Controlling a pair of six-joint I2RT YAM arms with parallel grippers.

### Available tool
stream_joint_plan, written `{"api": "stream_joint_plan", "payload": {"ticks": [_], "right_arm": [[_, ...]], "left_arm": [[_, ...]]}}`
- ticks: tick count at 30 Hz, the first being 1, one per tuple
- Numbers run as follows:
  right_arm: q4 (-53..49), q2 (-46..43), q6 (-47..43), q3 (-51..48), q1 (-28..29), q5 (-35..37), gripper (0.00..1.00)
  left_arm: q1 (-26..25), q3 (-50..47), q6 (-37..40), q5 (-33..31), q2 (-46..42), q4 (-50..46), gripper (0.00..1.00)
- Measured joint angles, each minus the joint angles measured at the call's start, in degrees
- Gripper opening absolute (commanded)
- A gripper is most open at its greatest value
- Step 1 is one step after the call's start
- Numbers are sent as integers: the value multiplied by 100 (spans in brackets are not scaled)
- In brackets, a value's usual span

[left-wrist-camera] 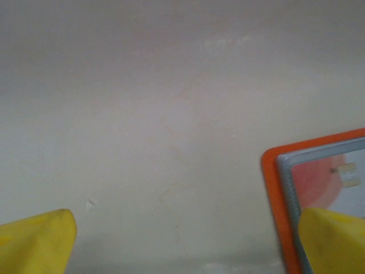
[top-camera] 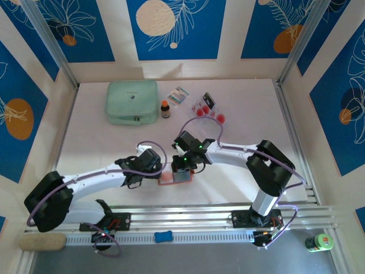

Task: Put the credit cards into the card holder

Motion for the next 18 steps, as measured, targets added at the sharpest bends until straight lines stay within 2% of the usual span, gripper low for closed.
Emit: {"api": "stream_joint_plan", "payload": {"ticks": [18], "right_arm": [[190,151,138,-136,262,-9,0]], "left_arm": [[55,-260,-109,52,-179,-177,100]]}}
